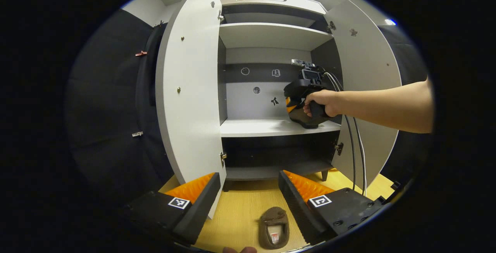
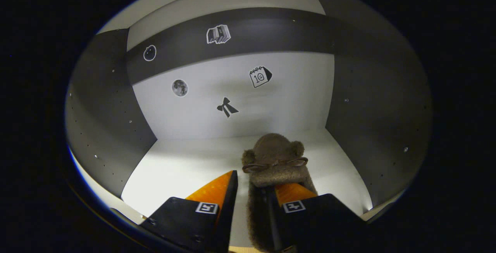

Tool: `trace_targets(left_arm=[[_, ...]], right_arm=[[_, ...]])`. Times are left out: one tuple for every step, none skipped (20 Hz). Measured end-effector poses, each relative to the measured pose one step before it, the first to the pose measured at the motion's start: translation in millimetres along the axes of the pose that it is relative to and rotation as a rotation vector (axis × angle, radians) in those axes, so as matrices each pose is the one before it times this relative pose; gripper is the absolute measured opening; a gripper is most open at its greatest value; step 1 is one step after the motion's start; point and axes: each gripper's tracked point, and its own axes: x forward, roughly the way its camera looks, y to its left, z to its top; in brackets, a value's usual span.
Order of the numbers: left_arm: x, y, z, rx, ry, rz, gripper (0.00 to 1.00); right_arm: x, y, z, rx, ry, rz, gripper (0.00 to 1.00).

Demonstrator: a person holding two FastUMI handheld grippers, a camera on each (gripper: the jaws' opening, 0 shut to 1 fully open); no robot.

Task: Grab one shoe with the right hand and put it into the shoe cabinet, grab the other shoe with the left hand and put it into the shoe cabinet; then close the right door with the right hand and the left door with the left hand.

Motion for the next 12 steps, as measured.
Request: trace_targets(left_arm=[[0.15, -0.7, 0.22, -0.00006, -0.00087, -0.00065, 0.96], [-0.15, -0.36, -1.06, -0.00177, -0.00154, -0.00057, 0.96], [-0.38, -0.56, -0.99, -0.00352, 0.00147, -0.0032, 0.96], [0.63, -1.34, -2.24, -0.00447, 0.00311, -0.00512, 0.96], [0.65, -1.17, -2.19, -0.0055, 0.0062, -0.00778, 0.96], [0.38, -0.29, -4.23, -0.00715, 0.00998, -0.0065, 0.96], [0.58, 0.39, -3.04, -0.01024, 0.0113, -0.00372, 0.96], [-0.26, 0.49, -4.52, -0.01072, 0.01211, -0.00386, 0.96], [-0.01, 0.71, -3.81, -0.00977, 0.0088, -0.00474, 0.96], [0.43, 0.12, -5.83, -0.01072, 0.01108, -0.00916, 0.96], [1.03, 0.68, -7.36, -0.01334, 0.01683, -0.00462, 0.96], [0.8, 1.48, -9.2, -0.01421, 0.01711, -0.00304, 0.96]], right_arm=[[-7.07, 0.07, 0.89, -0.00537, -0.00443, 0.00303, 0.54], [-6.93, -1.13, 0.87, -0.0084, -0.01118, -0.00184, 0.68], [-7.86, -0.52, 1.27, -0.00103, -0.01686, 0.00138, 0.72], [-9.47, 0.28, 0.67, 0.00447, -0.01432, 0.00742, 0.81], [-8.82, 0.74, 1.83, 0.00506, -0.01913, 0.00968, 0.84], [-10.27, 0.17, 3.57, -0.00203, -0.02568, 0.01043, 0.91], [-11.35, -1.7, 4.82, -0.01175, -0.0283, 0.00116, 0.94], [-13.1, -1.19, 8.22, -0.0148, -0.03706, -0.00065, 0.99], [-12.69, -0.9, 7.26, -0.01247, -0.03754, -0.00185, 0.99], [-14.88, 0.16, 8.24, -0.00564, -0.03311, 0.00059, 0.99], [-15.46, 0.63, 7.14, -0.00064, -0.02832, 0.00182, 0.98], [-16.35, 2.76, 7.1, 0.00414, -0.02496, 0.01051, 0.98]])
